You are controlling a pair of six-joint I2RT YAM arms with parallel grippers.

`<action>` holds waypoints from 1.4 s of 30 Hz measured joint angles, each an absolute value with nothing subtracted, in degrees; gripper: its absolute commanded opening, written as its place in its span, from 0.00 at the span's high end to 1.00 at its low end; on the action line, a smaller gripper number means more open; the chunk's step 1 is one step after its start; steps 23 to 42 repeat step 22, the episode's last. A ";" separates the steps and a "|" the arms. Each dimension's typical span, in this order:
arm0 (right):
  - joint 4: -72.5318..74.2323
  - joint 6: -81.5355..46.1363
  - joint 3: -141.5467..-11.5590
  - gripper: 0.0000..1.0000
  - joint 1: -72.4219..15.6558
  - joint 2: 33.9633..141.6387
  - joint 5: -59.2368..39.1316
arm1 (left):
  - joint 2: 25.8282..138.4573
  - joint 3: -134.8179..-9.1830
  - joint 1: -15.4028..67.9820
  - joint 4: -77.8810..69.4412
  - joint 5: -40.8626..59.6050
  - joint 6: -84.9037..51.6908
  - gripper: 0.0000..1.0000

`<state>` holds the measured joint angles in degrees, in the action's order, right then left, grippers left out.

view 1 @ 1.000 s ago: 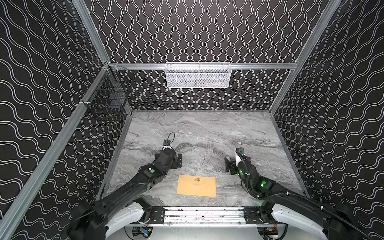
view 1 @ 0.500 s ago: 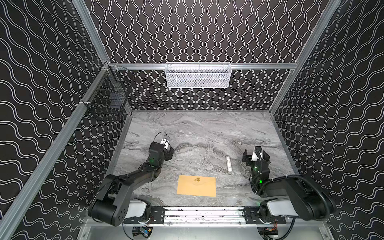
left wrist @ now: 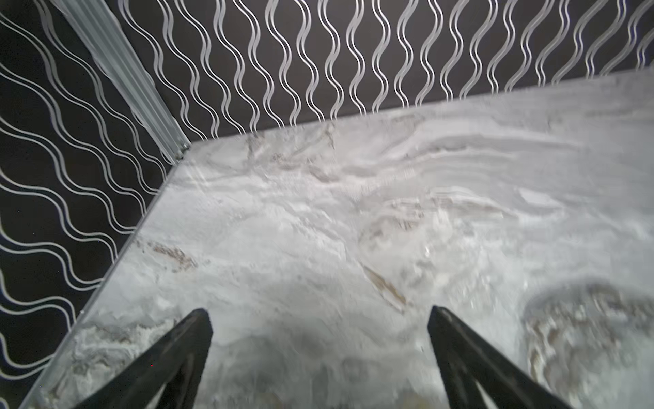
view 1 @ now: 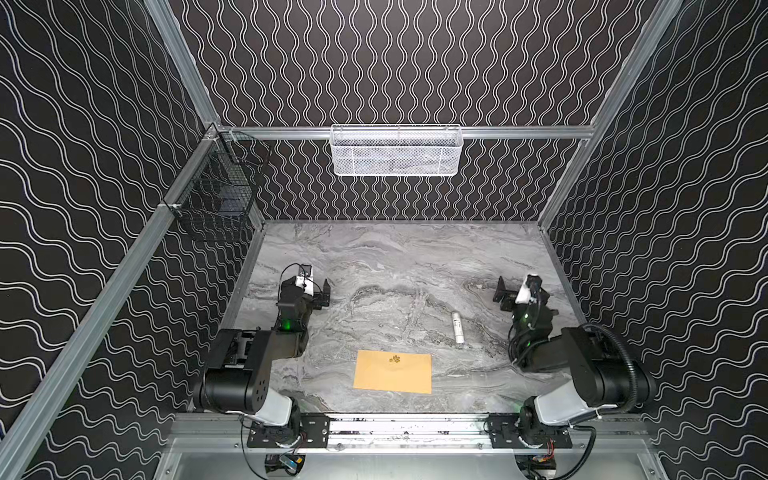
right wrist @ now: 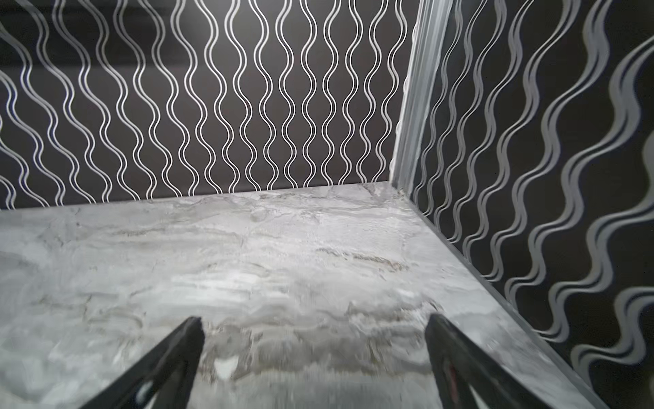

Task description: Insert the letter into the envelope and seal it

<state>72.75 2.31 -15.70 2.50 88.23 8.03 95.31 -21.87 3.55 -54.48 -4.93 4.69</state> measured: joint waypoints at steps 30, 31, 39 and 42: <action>63.70 0.43 -16.51 0.00 3.75 89.01 0.99 | 95.50 -21.91 3.55 -54.74 -4.95 4.45 0.01; 63.70 0.43 -16.51 0.00 3.75 89.01 0.99 | 95.50 -21.91 3.55 -54.74 -4.95 4.45 0.01; 63.70 0.43 -16.51 0.00 3.75 89.01 0.99 | 95.50 -21.91 3.55 -54.74 -4.95 4.45 0.01; 63.70 0.43 -16.51 0.00 3.75 89.01 0.99 | 95.50 -21.91 3.55 -54.74 -4.95 4.45 0.01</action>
